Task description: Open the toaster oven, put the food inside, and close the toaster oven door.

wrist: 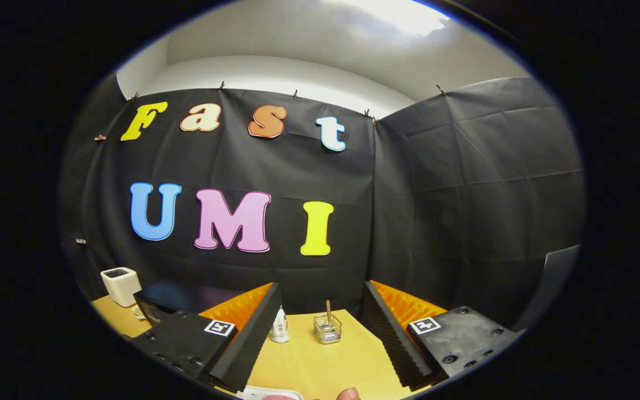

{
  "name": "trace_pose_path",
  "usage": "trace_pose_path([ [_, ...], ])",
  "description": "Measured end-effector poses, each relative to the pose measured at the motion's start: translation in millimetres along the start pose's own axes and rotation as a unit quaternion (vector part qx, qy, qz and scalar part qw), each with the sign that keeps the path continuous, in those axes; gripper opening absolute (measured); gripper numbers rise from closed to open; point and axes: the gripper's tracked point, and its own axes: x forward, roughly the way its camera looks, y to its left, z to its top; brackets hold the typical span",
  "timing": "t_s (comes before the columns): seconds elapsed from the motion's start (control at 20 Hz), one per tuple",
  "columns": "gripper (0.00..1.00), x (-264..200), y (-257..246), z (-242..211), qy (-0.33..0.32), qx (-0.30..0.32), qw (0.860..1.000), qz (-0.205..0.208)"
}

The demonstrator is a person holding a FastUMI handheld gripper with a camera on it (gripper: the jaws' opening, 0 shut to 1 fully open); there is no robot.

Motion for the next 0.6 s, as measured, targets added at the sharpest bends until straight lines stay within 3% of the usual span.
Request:
trace_pose_path([
  [0.25,0.97,-11,121,-16,0.029,0.015,0.998,0.054],
  [0.6,0.97,7,277,-93,0.110,0.017,0.986,0.121],
])
